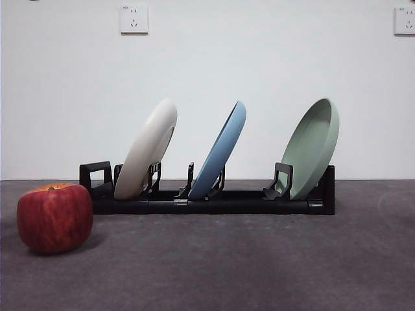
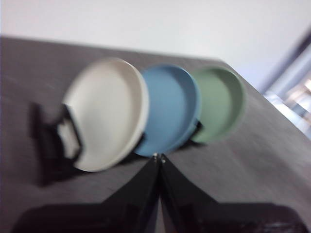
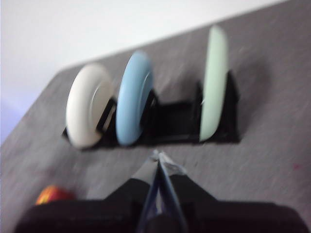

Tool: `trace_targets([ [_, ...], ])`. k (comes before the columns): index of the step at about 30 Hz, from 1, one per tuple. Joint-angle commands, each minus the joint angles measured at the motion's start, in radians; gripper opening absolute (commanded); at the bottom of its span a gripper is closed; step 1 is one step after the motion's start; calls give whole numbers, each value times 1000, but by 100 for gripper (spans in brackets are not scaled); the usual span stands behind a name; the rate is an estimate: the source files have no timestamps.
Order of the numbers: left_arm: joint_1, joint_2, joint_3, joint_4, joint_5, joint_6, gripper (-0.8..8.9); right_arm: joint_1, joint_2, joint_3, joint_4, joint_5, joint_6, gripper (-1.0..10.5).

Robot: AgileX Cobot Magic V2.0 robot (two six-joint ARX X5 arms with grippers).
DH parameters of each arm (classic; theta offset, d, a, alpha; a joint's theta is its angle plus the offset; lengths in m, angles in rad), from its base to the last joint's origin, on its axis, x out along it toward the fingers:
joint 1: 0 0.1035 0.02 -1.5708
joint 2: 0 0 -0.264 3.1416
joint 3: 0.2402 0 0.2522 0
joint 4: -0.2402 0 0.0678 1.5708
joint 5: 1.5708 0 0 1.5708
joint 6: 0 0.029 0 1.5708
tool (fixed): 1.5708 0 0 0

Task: Take the yellow plate from the plate rack,put the plate on the table,take the apple from the table,put the apple in the plate

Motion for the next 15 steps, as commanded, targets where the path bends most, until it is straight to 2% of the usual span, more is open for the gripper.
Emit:
trace_targets([
  [1, 3, 90, 61, -38, 61, 31, 0, -2, 76, 60, -55, -51, -71, 24],
  [4, 2, 182, 132, -71, 62, 50, 19, -2, 148, 111, -100, -67, -94, 179],
  [5, 2, 212, 151, -71, 60, 64, 98, -2, 169, 119, -103, -76, -96, 238],
  [7, 2, 262, 187, -71, 54, 69, 321, -2, 197, 127, -110, -79, -96, 322],
  [8, 2, 289, 207, -72, 55, 68, 354, -2, 208, 128, -113, -84, -96, 339],
  [15, -53, 537, 428, -108, 42, 67, 343, -2, 239, 128, -122, -101, -96, 351],
])
